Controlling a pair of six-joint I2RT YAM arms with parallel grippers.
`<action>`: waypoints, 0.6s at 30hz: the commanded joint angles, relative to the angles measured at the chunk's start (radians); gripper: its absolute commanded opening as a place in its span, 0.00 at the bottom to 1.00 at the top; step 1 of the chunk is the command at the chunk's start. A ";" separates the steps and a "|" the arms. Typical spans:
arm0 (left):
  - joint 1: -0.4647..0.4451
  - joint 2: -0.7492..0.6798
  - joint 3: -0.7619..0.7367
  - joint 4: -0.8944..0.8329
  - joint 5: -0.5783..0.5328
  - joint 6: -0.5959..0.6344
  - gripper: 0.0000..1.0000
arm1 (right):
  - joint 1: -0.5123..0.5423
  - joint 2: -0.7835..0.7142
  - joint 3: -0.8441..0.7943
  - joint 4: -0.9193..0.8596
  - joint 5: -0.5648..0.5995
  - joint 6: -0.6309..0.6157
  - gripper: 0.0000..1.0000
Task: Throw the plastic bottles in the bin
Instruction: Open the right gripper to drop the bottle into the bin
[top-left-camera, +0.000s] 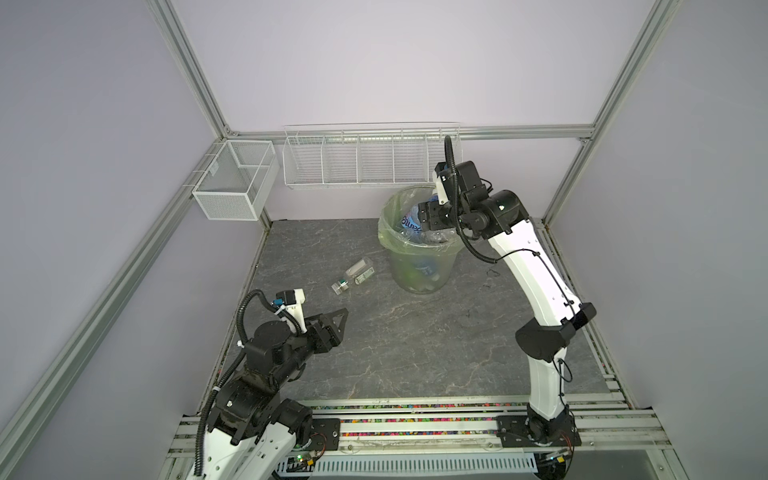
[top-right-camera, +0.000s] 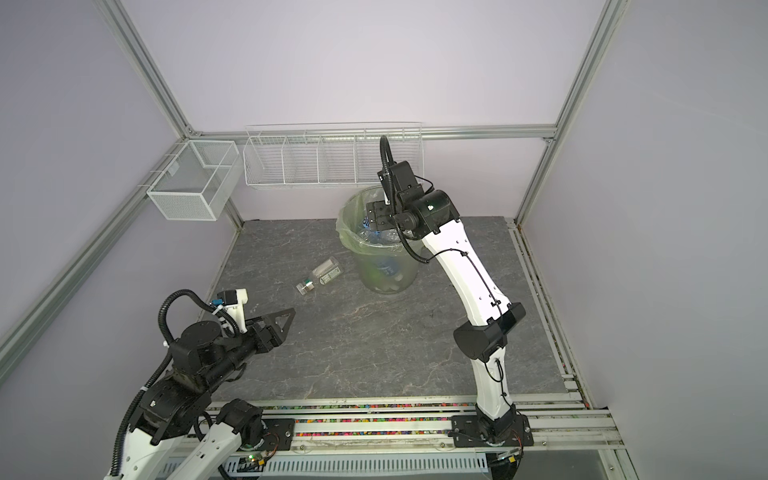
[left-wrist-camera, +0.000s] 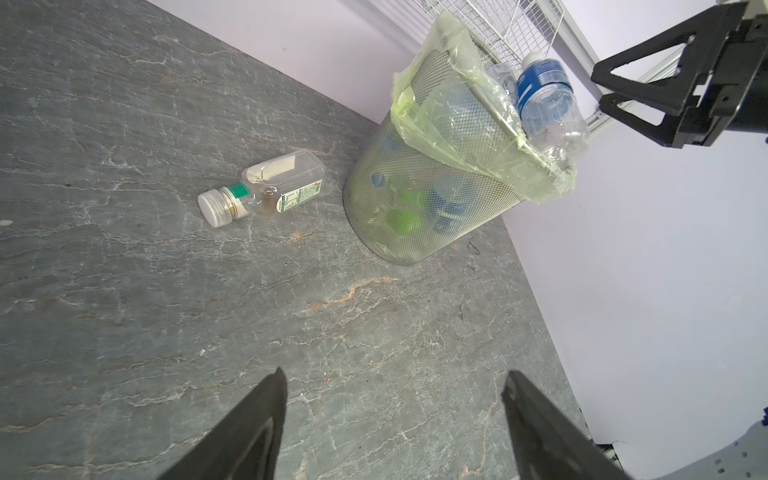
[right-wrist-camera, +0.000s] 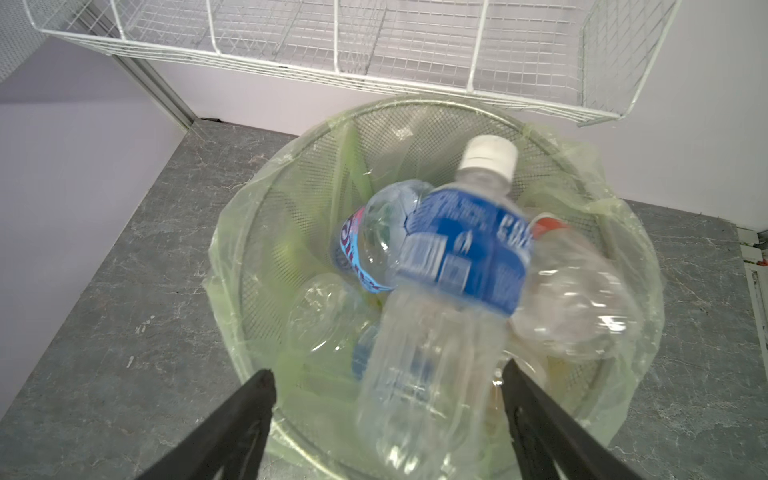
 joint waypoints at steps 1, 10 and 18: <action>-0.003 0.000 0.031 -0.018 -0.011 0.013 0.81 | 0.020 -0.104 -0.038 0.025 0.034 -0.025 0.88; -0.003 0.024 0.047 -0.008 -0.018 0.020 0.81 | 0.038 -0.273 -0.193 0.065 0.067 -0.025 0.88; -0.002 0.142 0.091 0.026 -0.011 0.062 0.83 | 0.052 -0.484 -0.475 0.125 0.053 0.001 0.88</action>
